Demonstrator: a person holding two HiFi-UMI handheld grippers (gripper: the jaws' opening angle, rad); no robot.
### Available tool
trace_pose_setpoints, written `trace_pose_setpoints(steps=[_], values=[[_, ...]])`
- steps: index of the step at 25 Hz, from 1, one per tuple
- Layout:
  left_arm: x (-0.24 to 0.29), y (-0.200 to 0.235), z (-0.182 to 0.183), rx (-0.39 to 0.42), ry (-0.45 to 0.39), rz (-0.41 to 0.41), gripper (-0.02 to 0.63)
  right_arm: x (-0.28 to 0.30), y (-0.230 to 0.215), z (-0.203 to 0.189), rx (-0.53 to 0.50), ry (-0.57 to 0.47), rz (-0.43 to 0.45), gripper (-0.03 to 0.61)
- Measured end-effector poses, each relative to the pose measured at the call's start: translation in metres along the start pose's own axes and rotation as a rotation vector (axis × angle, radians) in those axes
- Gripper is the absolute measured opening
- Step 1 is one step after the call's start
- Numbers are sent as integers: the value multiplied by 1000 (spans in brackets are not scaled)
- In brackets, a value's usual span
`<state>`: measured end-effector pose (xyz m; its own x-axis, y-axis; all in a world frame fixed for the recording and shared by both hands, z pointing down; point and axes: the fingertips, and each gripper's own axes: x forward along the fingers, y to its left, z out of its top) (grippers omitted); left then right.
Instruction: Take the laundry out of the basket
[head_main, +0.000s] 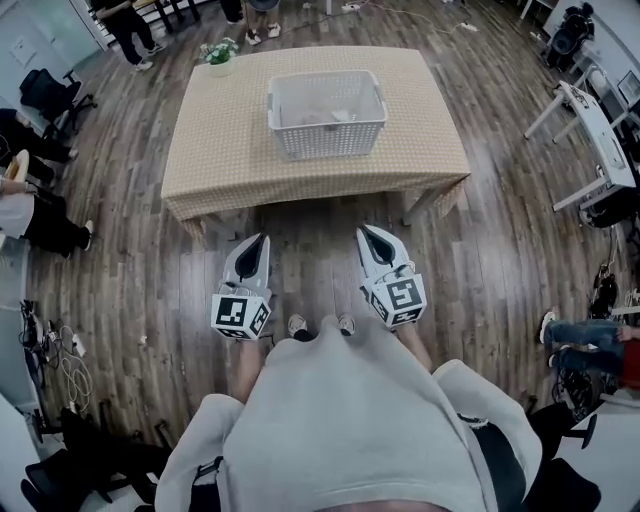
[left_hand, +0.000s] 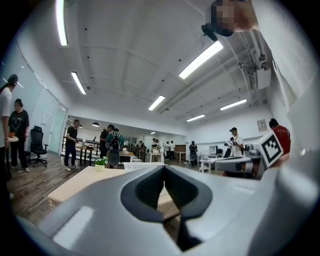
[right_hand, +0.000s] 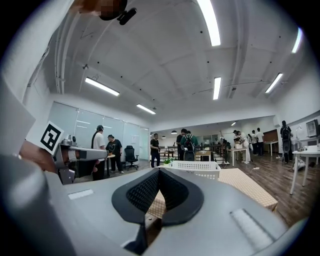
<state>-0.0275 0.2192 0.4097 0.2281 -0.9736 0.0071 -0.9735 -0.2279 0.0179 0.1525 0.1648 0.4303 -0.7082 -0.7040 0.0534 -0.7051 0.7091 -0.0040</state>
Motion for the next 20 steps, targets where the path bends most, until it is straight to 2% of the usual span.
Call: trace_pose_setpoints(steps=[10, 20], values=[[-7, -30, -21, -14, 41, 82, 11, -23, -23, -22, 27, 16, 61, -2], [23, -24, -25, -12, 26, 104, 11, -2, -46, -30, 29, 14, 79, -2]])
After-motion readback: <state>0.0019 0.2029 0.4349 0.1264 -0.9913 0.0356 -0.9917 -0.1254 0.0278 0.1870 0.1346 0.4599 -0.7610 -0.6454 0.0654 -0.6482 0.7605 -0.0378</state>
